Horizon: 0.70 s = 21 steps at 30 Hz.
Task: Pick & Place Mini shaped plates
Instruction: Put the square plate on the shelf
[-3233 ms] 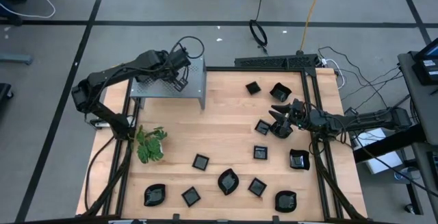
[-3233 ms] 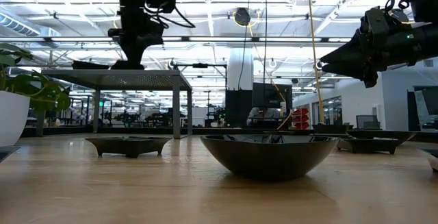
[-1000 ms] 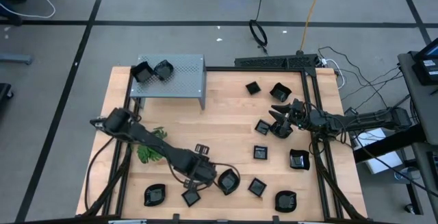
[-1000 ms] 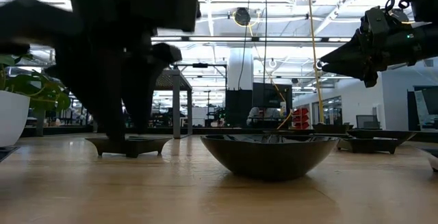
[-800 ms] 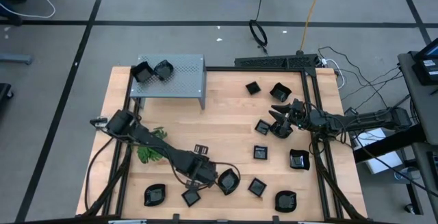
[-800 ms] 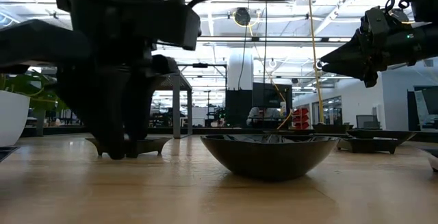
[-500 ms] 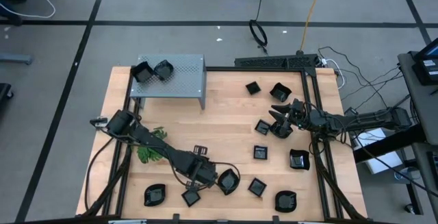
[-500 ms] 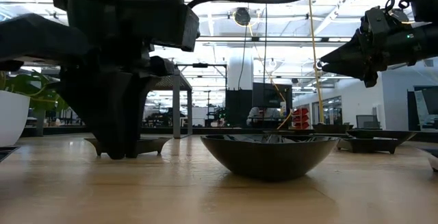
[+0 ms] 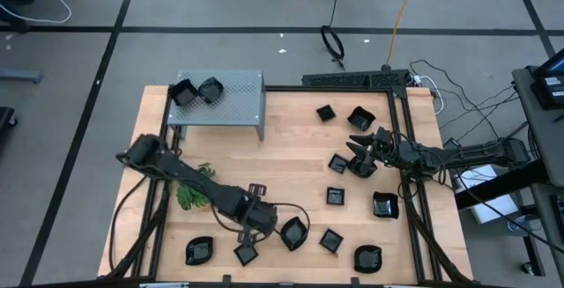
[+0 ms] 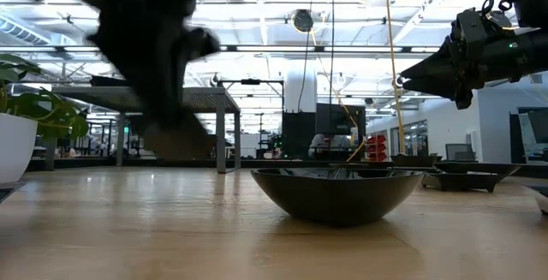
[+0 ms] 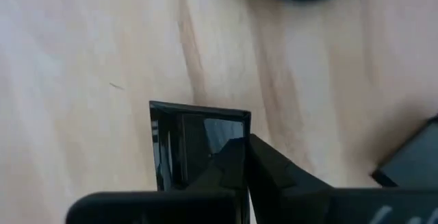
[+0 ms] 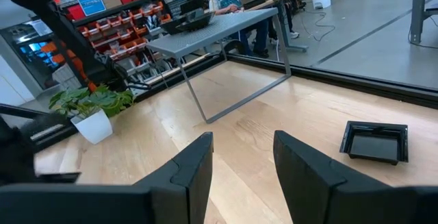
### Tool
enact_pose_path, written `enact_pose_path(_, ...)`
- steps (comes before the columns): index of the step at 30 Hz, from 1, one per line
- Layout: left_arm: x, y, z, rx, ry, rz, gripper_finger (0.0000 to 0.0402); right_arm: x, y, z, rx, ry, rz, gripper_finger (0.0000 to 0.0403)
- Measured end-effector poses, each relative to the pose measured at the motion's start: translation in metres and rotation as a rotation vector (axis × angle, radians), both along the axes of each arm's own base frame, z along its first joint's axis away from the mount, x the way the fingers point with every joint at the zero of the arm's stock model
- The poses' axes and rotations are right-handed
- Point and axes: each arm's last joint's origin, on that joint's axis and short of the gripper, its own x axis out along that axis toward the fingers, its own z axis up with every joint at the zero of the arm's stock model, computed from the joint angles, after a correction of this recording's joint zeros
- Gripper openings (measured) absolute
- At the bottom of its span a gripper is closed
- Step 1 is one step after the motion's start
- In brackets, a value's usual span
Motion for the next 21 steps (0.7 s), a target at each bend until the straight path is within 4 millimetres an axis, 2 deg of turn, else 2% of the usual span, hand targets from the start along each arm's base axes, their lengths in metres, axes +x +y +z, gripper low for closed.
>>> enact_pose_path(6,-0.008,0.023,0.060,0.086,-0.243,-0.041,0.0005,0.000,0.000,0.000,0.000,0.000,0.000,0.0142)
enact_pose_path(13,-0.020,0.073,0.127,0.296,-0.555,0.147,0.0016,0.000,0.000,0.000,0.000,0.000,0.000,0.0142)
enact_pose_path(16,-0.026,0.101,0.142,0.321,-0.601,0.258,0.0007,0.000,0.000,0.000,0.000,0.000,0.000,0.0142)
enact_pose_path(21,-0.030,0.149,0.151,0.358,-0.601,0.426,0.0013,0.000,0.000,0.000,0.000,0.000,0.000,0.0142)
